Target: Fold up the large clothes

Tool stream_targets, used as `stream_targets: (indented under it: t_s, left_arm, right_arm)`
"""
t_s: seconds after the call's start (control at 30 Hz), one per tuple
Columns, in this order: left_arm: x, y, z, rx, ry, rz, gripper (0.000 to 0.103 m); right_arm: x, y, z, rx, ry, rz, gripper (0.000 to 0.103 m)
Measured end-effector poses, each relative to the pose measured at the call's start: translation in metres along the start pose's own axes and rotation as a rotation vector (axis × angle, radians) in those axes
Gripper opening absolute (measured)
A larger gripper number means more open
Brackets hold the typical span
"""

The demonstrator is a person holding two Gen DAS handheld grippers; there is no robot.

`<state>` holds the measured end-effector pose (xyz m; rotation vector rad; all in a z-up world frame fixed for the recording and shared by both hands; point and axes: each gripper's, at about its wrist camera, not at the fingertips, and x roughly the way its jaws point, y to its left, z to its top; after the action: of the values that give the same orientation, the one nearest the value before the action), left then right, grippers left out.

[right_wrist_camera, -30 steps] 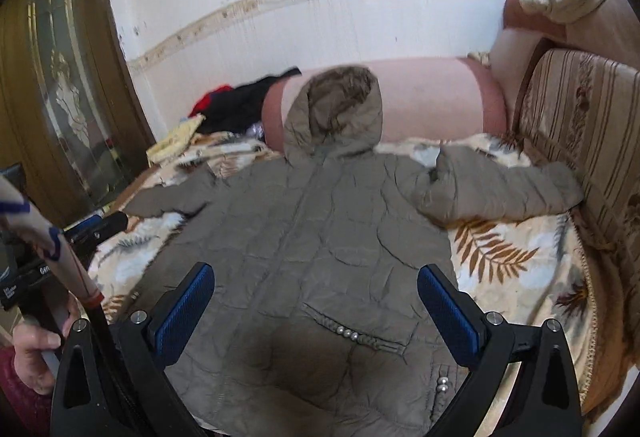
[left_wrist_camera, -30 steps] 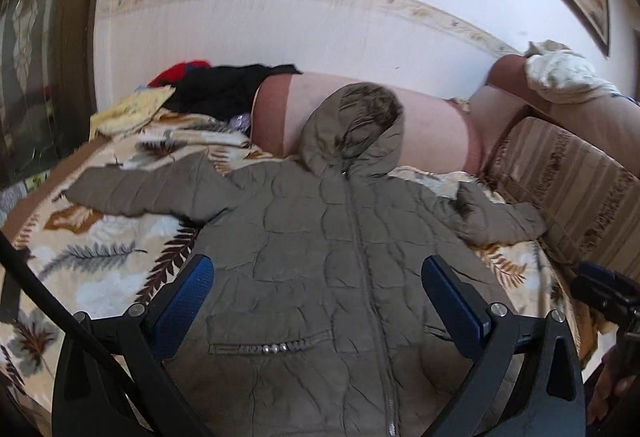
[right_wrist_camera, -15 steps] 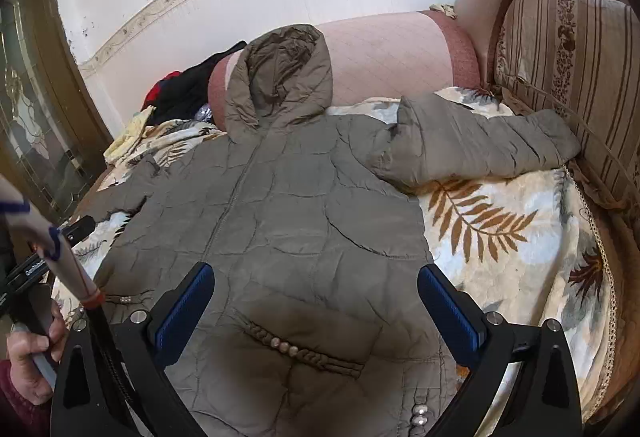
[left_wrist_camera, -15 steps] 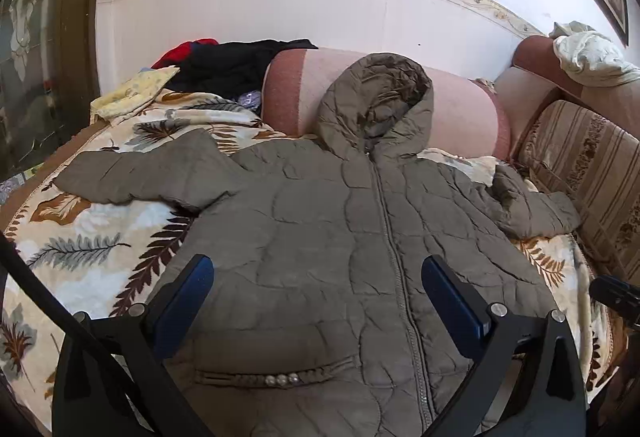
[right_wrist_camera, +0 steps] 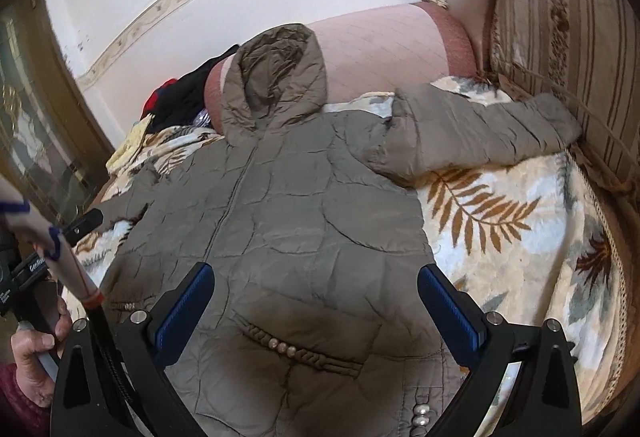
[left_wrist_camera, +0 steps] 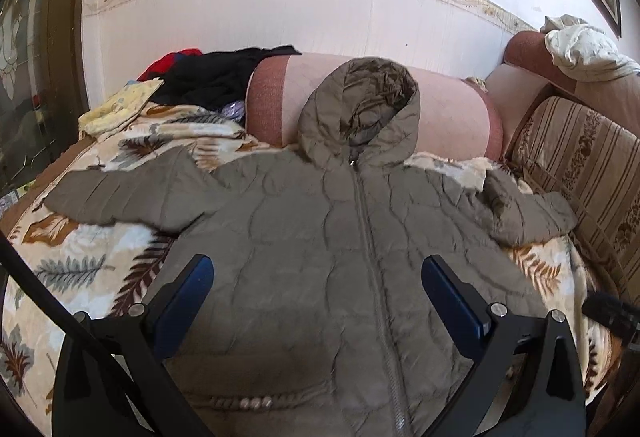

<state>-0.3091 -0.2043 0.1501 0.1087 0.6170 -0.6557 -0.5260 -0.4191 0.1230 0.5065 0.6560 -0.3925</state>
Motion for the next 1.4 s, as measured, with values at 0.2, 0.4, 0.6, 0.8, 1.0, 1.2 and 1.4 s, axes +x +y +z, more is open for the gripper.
stream_targets:
  t_s: [0.2, 0.4, 0.6, 0.8, 1.0, 1.2, 1.4]
  left_arm:
    - [0.024, -0.014, 0.003, 0.034, 0.013, 0.002, 0.103]
    - [0.050, -0.008, -0.010, 0.041, 0.108, -0.001, 0.103]
    - [0.056, 0.003, -0.015, 0.034, 0.134, -0.003, 0.103]
    - [0.059, 0.001, -0.015, 0.036, 0.141, -0.016, 0.103]
    - [0.063, -0.008, -0.019, 0.100, 0.145, -0.007, 0.103]
    - [0.075, -0.009, -0.022, 0.079, 0.188, -0.034, 0.103]
    - [0.088, -0.013, -0.021, 0.066, 0.205, -0.037, 0.103]
  right_arm:
    - [0.000, -0.008, 0.000, 0.021, 0.004, -0.015, 0.103]
    - [0.005, -0.028, 0.007, 0.051, 0.006, -0.040, 0.103]
    - [0.006, -0.078, 0.031, 0.162, -0.029, -0.093, 0.103]
    - [0.004, -0.149, 0.053, 0.326, -0.098, -0.188, 0.103]
    - [0.007, -0.196, 0.060, 0.469, -0.116, -0.212, 0.103]
    - [0.009, -0.206, 0.067, 0.466, -0.120, -0.234, 0.103]
    - [0.010, -0.208, 0.068, 0.436, -0.115, -0.231, 0.103]
